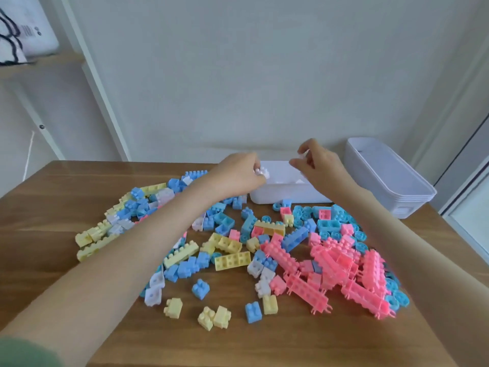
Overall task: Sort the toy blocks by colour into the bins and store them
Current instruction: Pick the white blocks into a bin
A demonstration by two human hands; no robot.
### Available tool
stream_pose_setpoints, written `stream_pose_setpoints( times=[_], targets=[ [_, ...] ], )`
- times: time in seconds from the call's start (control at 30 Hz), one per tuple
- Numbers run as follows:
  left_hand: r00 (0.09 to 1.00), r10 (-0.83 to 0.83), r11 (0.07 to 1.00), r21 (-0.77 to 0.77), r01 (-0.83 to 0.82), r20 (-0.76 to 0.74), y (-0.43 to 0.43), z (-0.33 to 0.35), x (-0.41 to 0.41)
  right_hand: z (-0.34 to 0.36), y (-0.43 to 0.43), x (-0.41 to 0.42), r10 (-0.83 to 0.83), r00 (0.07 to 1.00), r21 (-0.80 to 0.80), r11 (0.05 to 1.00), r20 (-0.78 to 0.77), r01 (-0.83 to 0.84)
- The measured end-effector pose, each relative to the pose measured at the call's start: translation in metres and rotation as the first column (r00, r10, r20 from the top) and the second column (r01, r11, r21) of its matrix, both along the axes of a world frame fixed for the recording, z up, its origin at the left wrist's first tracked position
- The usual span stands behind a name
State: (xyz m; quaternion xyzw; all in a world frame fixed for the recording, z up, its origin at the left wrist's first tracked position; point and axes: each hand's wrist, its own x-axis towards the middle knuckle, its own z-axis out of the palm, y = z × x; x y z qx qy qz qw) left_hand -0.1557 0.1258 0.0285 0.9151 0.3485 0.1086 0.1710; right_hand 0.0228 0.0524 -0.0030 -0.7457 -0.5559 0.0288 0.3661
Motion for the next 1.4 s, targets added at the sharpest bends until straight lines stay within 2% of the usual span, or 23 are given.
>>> stream_pose_setpoints(
  times=[0.13, 0.27, 0.37, 0.5, 0.53, 0.63, 0.7, 0.87, 0.93, 1.0, 1.07, 1.2, 1.4],
  targets=[
    [0.997, -0.082, 0.996, -0.036, 0.083, 0.014, 0.024, -0.016, 0.045, -0.012, 0.026, 0.03, -0.016, 0.997, -0.133, 0.991, 0.077, 0.026],
    [0.988, -0.075, 0.997, -0.013, 0.074, -0.132, 0.039, -0.039, 0.066, -0.022, 0.028, 0.038, 0.112, 0.973, -0.279, 0.959, 0.201, -0.053],
    [0.992, -0.062, 0.997, -0.053, 0.056, -0.113, 0.044, -0.047, 0.067, -0.02, 0.018, 0.037, 0.127, 0.978, -0.235, 0.968, 0.168, -0.085],
    [0.992, -0.121, 0.981, 0.155, 0.116, 0.022, 0.026, -0.046, 0.047, -0.011, -0.007, 0.017, 0.2, 0.968, -0.043, 0.98, 0.149, -0.196],
    [0.989, -0.144, 0.977, 0.163, 0.134, 0.046, 0.015, -0.046, 0.038, -0.011, -0.017, 0.009, 0.219, 0.964, -0.013, 0.975, 0.149, -0.22],
    [0.976, -0.166, 0.986, 0.053, 0.16, 0.138, -0.013, -0.043, 0.007, -0.012, -0.034, -0.017, 0.304, 0.947, 0.018, 0.951, 0.104, -0.307],
    [0.972, -0.17, 0.983, -0.039, 0.179, 0.164, -0.033, -0.042, -0.016, -0.016, -0.042, -0.032, 0.366, 0.928, -0.026, 0.93, 0.073, -0.365],
    [0.983, -0.18, 0.975, -0.127, 0.184, 0.039, -0.063, -0.061, -0.061, -0.028, -0.063, -0.063, 0.53, 0.841, -0.223, 0.838, 0.109, -0.499],
    [0.975, -0.218, 0.971, -0.114, 0.212, -0.046, -0.07, -0.069, -0.072, -0.034, -0.072, -0.076, 0.597, 0.793, -0.295, 0.784, 0.116, -0.547],
    [0.96, -0.272, 0.961, -0.067, 0.268, -0.063, -0.076, -0.075, -0.078, -0.039, -0.08, -0.085, 0.625, 0.776, -0.29, 0.761, 0.087, -0.581],
    [0.953, -0.294, 0.956, -0.029, 0.293, -0.067, -0.081, -0.079, -0.08, -0.043, -0.089, -0.093, 0.611, 0.79, -0.275, 0.768, 0.047, -0.578],
    [0.951, -0.294, 0.956, -0.018, 0.294, -0.095, -0.082, -0.085, -0.078, -0.048, -0.1, -0.101, 0.58, 0.814, -0.349, 0.766, 0.017, -0.539],
    [0.976, -0.208, 0.977, -0.064, 0.204, -0.063, -0.084, -0.083, -0.078, -0.045, -0.101, -0.106, 0.544, 0.835, -0.465, 0.762, 0.084, -0.45]
  ],
)
